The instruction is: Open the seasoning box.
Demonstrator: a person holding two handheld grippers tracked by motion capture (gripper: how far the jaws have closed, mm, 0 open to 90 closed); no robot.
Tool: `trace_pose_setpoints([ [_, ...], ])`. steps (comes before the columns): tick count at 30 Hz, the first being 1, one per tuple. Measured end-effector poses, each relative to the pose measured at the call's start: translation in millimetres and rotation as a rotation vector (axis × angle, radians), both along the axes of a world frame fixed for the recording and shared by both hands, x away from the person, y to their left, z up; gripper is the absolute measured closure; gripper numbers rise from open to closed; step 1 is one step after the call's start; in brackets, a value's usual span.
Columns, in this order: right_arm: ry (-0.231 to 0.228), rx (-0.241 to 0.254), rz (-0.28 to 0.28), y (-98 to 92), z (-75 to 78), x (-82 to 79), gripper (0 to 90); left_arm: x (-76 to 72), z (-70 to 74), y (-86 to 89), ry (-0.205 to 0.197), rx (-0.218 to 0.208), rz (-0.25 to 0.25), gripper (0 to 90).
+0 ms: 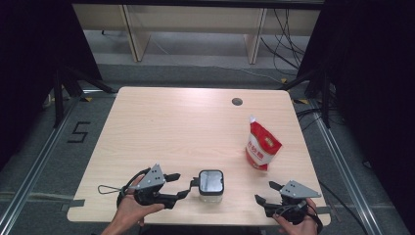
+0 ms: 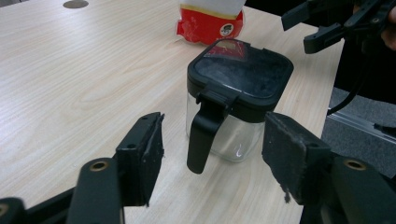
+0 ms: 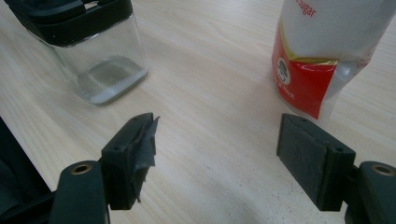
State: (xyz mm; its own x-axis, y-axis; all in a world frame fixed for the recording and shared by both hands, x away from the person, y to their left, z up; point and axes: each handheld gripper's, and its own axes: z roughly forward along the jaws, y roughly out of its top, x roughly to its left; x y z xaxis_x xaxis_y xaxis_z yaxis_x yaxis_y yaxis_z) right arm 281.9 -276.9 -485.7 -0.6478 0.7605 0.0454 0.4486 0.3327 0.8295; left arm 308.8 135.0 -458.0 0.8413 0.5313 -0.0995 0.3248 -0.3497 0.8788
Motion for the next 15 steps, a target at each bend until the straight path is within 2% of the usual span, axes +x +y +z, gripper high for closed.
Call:
trace_pose_setpoints([
  [1,-0.014,-0.006,0.0,-0.5,-0.2,0.1,29.2,0.4,0.8,-0.4,0.002,0.0,0.0,39.2],
  [3,-0.005,-0.006,-0.009,-0.9,-0.3,-1.5,29.1,2.4,2.8,-1.3,-0.001,-0.002,-0.007,42.3],
  [4,0.013,0.007,-0.015,-1.2,-0.4,-2.9,29.1,4.0,4.6,-2.0,-0.011,-0.009,-0.016,46.3],
  [6,0.0,0.005,-0.01,-1.9,-0.4,-2.2,28.9,5.5,7.7,-3.8,-0.013,-0.026,-0.013,48.4],
  [7,0.006,0.014,-0.011,-1.8,-0.8,-2.6,28.0,6.4,8.6,-3.8,-0.021,-0.028,-0.024,54.1],
  [8,0.011,0.014,-0.004,-2.1,-1.2,-2.7,27.4,5.7,9.8,-4.6,-0.028,-0.03,-0.012,57.4],
  [9,0.003,0.008,0.003,-2.4,-1.8,-2.8,25.7,6.5,10.9,-4.5,-0.048,-0.016,-0.018,65.2],
  [10,0.003,0.008,0.003,-2.4,-1.8,-2.8,25.7,6.3,11.5,-5.7,-0.055,-0.02,-0.011,65.2],
  [11,0.03,0.031,-0.013,0.3,-2.1,-5.6,24.8,6.3,11.8,-7.1,-0.06,-0.033,-0.012,69.6],
  [12,-0.013,0.005,0.007,-0.9,-2.6,-3.0,24.4,8.2,13.6,-7.6,-0.088,-0.021,-0.031,73.2],
  [13,-0.005,0.011,0.005,0.5,-2.9,-2.9,23.9,8.1,14.0,-9.1,-0.086,-0.033,-0.02,77.0],
  [14,0.008,0.026,0.005,3.5,-3.6,-2.9,19.3,9.4,15.3,-10.6,-0.094,-0.035,-0.019,81.7],
  [15,0.008,0.026,0.005,3.5,-3.6,-2.9,19.3,10.2,16.0,-12.1,-0.096,-0.034,-0.015,81.7],
])
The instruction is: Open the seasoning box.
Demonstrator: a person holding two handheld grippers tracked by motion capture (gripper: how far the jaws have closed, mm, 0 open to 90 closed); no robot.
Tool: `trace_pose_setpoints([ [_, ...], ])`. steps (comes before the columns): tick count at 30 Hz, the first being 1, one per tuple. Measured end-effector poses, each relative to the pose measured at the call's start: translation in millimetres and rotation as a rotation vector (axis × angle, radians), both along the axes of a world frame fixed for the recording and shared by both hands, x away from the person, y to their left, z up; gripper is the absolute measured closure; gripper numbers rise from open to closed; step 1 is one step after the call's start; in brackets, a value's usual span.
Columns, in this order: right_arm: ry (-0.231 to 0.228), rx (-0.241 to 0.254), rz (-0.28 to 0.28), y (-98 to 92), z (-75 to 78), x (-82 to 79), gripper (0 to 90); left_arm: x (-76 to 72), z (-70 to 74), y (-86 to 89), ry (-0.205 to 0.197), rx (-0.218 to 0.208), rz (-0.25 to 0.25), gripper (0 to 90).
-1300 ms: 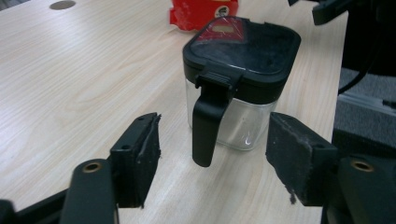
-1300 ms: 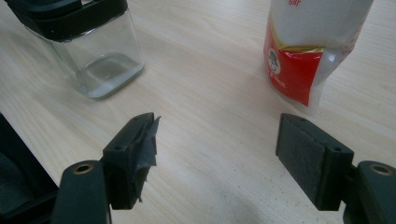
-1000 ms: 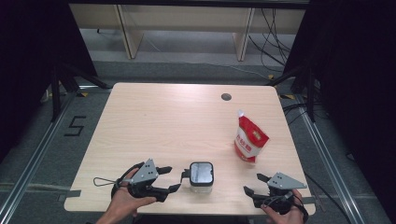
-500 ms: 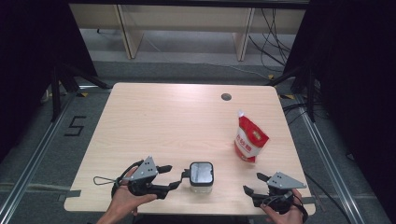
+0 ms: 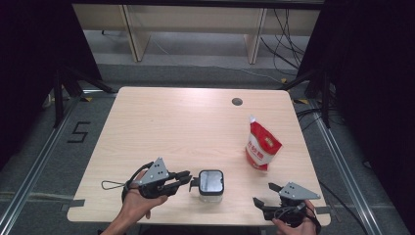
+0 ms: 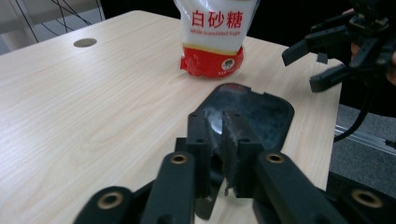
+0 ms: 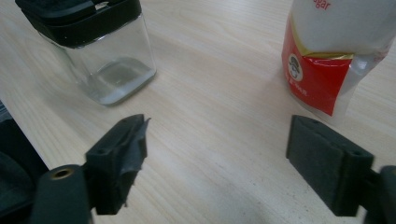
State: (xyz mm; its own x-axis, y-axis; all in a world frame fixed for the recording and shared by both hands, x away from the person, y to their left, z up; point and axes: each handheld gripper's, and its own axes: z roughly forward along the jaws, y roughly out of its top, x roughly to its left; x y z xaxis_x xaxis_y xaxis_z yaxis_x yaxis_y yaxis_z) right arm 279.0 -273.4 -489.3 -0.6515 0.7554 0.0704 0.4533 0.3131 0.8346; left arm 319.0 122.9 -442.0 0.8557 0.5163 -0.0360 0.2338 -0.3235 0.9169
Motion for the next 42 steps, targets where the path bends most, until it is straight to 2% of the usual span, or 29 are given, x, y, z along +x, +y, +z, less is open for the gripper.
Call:
trace_pose_setpoints([
  [1,0.004,0.001,0.006,1.0,-0.1,0.0,18.3,1.9,0.4,-2.8,-0.006,0.006,-0.003,82.8],
  [2,-0.012,-0.008,0.007,1.9,0.3,-0.7,18.6,2.8,0.0,-4.5,-0.006,0.009,-0.004,83.9],
  [3,-0.026,0.004,0.02,4.3,0.9,-1.1,18.6,4.3,-1.4,-7.3,-0.001,0.012,-0.01,85.6],
  [4,-0.026,0.004,0.02,4.3,0.9,-1.1,18.6,4.1,-3.2,-10.1,0.006,0.001,0.0,85.6],
  [5,-0.017,0.011,0.02,5.4,1.5,-2.3,19.1,5.1,-5.9,-12.4,0.002,0.015,-0.011,86.1],
  [6,-0.016,0.02,0.042,6.7,2.4,-2.6,21.1,5.0,-7.8,-13.5,0.008,0.021,-0.009,86.5],
  [7,-0.015,0.018,0.031,7.6,3.3,-4.3,22.7,5.6,-9.9,-13.5,0.01,0.042,-0.016,86.8],
  [8,-0.02,0.016,0.05,8.0,4.7,-4.5,25.6,6.4,-11.3,-13.4,0.01,0.046,-0.023,86.9],
  [9,-0.027,0.014,0.046,8.7,5.4,-5.4,28.1,6.4,-12.9,-13.2,0.017,0.053,-0.013,87.0],
  [12,-0.022,0.048,0.063,12.9,7.6,-8.1,43.4,8.2,-16.6,-12.2,0.039,0.045,-0.01,87.2],
  [13,-0.053,0.034,0.081,13.7,8.1,-7.7,45.7,8.7,-17.2,-11.4,0.034,0.06,-0.009,87.2],
  [14,-0.04,0.027,0.087,15.6,8.9,-9.1,48.2,9.0,-18.5,-11.6,0.033,0.055,-0.009,87.2],
  [15,-0.057,0.011,0.083,16.4,9.5,-9.7,50.4,9.1,-19.5,-11.2,0.036,0.064,-0.003,87.5],
  [17,-0.06,0.001,0.098,23.8,12.1,-12.5,57.8,9.1,-20.5,-10.9,0.049,0.05,0.0,87.6],
  [18,-0.06,0.001,0.098,23.8,12.1,-12.5,57.8,9.2,-20.5,-10.8,0.048,0.05,-0.001,87.6],
  [19,-0.092,-0.011,0.11,24.6,12.8,-11.2,59.0,9.1,-20.5,-10.8,0.048,0.049,0.0,87.6],
  [20,-0.088,-0.008,0.111,27.2,14.3,-11.4,60.9,8.8,-20.3,-11.0,0.047,0.045,0.004,87.5],
  [21,-0.105,-0.003,0.123,32.1,14.2,-9.9,63.9,8.6,-20.3,-11.6,0.046,0.031,0.0,87.2],
  [26,-0.109,-0.022,0.14,41.4,14.7,-7.7,70.9,5.7,-16.1,-13.2,0.018,0.045,-0.001,87.6],
  [28,-0.097,-0.01,0.145,46.6,16.0,-8.2,74.6,8.2,-17.5,-12.2,0.012,0.051,-0.017,87.6],
  [29,-0.11,-0.011,0.155,48.2,15.9,-6.9,75.5,7.4,-18.7,-12.2,0.032,0.048,0.003,87.6],
  [31,-0.115,-0.031,0.169,53.1,15.9,-6.1,77.5,6.9,-18.2,-12.5,0.03,0.028,0.002,87.5],
  [35,-0.108,-0.04,0.175,58.2,13.7,-3.8,78.2,3.0,-12.3,-16.9,0.0,0.038,-0.03,87.4],
  [37,-0.107,-0.041,0.177,58.8,13.8,-3.0,78.6,1.6,-14.5,-20.8,0.007,0.033,-0.028,87.4],
  [38,-0.113,-0.043,0.176,58.8,13.7,-2.6,78.9,1.8,-15.2,-20.6,0.005,0.047,-0.032,87.5],
  [39,-0.107,-0.037,0.173,59.0,13.9,-3.0,79.1,2.8,-17.2,-20.8,0.008,0.028,-0.042,87.6],
  [40,-0.11,-0.037,0.176,58.7,14.2,-2.8,79.2,3.7,-17.2,-19.9,0.015,0.027,-0.039,87.9],
  [42,-0.119,-0.031,0.179,58.9,14.3,-2.8,79.6,4.9,-16.6,-17.8,0.006,0.039,-0.03,88.1],
])
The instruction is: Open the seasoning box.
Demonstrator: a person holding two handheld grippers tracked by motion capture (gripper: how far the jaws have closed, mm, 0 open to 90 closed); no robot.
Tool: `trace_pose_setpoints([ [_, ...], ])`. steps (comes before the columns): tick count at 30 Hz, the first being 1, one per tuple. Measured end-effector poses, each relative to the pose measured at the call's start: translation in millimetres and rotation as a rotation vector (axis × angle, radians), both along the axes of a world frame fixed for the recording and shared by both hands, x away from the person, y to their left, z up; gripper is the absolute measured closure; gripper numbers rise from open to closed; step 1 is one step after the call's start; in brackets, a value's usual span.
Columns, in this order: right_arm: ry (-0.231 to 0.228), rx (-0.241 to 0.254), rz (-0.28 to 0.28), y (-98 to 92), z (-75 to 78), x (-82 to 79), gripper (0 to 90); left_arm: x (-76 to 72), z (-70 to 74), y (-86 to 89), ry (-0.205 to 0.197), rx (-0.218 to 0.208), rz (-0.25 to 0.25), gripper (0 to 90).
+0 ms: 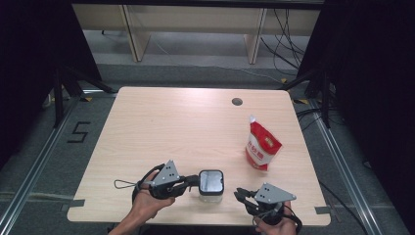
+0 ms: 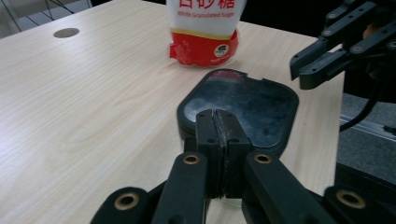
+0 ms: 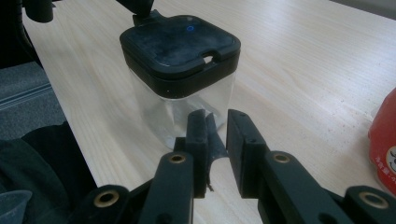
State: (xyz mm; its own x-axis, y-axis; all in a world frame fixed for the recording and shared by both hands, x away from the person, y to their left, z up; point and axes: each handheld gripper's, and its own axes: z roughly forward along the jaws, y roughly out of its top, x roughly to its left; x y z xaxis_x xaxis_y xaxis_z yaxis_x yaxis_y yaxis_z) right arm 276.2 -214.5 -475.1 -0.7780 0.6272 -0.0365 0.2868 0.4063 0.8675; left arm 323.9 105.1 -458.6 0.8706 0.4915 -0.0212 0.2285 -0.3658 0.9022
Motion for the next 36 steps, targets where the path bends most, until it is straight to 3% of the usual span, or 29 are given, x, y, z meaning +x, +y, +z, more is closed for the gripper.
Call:
trace_pose_setpoints([
  [5,-0.004,0.011,0.02,2.2,-0.3,1.1,80.7,3.0,0.0,2.3,-0.006,0.004,-0.008,88.9],
  [7,-0.004,-0.001,0.005,2.6,0.2,1.3,80.7,2.8,0.1,2.2,-0.008,0.007,-0.006,88.9],
  [11,-0.005,0.008,0.012,6.6,0.7,2.8,81.9,1.9,-1.2,2.5,0.01,-0.01,0.009,89.0],
  [22,0.01,0.017,0.041,15.3,-1.5,7.2,82.7,1.8,-3.2,3.3,0.0,-0.028,0.014,88.8],
  [28,0.007,0.014,0.023,16.0,-1.7,6.8,82.7,0.9,-3.7,2.7,-0.011,-0.023,0.022,88.0],
  [36,-0.002,0.003,0.056,21.3,-2.6,7.5,90.0,0.0,-4.8,3.5,-0.015,-0.029,0.02,88.1],
])
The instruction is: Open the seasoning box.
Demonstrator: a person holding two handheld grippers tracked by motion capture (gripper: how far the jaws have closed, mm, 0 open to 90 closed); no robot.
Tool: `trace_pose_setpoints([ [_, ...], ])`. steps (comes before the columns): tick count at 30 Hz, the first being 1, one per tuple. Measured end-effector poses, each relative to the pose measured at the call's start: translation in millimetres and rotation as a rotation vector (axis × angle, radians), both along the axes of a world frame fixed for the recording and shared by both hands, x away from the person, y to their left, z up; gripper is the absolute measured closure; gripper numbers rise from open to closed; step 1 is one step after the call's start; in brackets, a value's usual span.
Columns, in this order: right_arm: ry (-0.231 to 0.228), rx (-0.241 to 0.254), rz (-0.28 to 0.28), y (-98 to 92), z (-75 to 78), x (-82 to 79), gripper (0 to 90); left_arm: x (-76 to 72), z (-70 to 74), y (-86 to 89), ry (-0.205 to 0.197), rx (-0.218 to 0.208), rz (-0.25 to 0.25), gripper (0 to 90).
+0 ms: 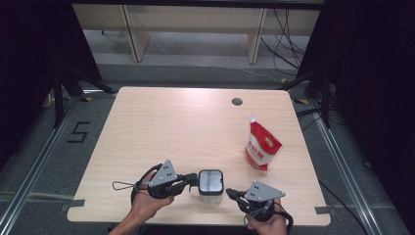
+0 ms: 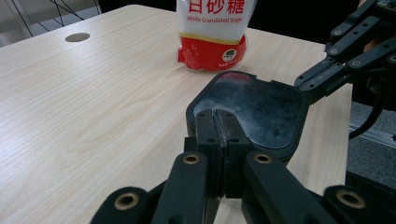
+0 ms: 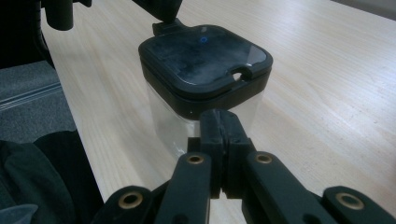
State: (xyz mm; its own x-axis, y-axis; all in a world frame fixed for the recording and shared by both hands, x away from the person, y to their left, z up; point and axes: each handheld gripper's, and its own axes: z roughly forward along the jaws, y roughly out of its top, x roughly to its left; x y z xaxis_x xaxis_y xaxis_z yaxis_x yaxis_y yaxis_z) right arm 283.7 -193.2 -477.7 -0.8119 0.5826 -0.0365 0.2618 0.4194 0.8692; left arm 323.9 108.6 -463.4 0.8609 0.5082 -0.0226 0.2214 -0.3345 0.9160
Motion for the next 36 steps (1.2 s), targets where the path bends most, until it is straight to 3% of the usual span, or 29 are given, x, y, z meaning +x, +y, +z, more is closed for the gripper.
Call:
trace_pose_setpoints([
  [13,0.004,-0.011,0.003,4.4,-0.1,2.8,90.0,1.0,0.1,0.3,0.003,-0.002,-0.008,88.3],
  [15,0.009,-0.005,-0.001,4.5,0.3,2.3,90.0,0.7,-0.8,-0.3,0.024,-0.022,0.002,88.5],
  [18,0.01,0.001,0.004,4.8,0.4,3.2,90.0,2.6,-0.3,0.9,0.003,-0.01,-0.015,88.5],
  [27,0.019,0.026,0.005,4.1,0.5,6.1,90.0,2.0,-0.8,0.0,0.025,-0.025,0.013,88.7],
  [33,0.021,0.041,0.0,5.5,3.1,4.9,90.0,3.5,-2.0,-1.3,0.022,-0.031,-0.003,88.6],
  [34,-0.003,0.028,0.015,5.5,3.7,6.2,90.0,3.5,-1.9,-1.1,0.02,-0.029,-0.002,88.6],
  [36,0.016,0.05,0.024,6.6,3.5,6.1,90.0,3.8,-1.8,-0.8,0.023,-0.028,-0.001,88.6],
])
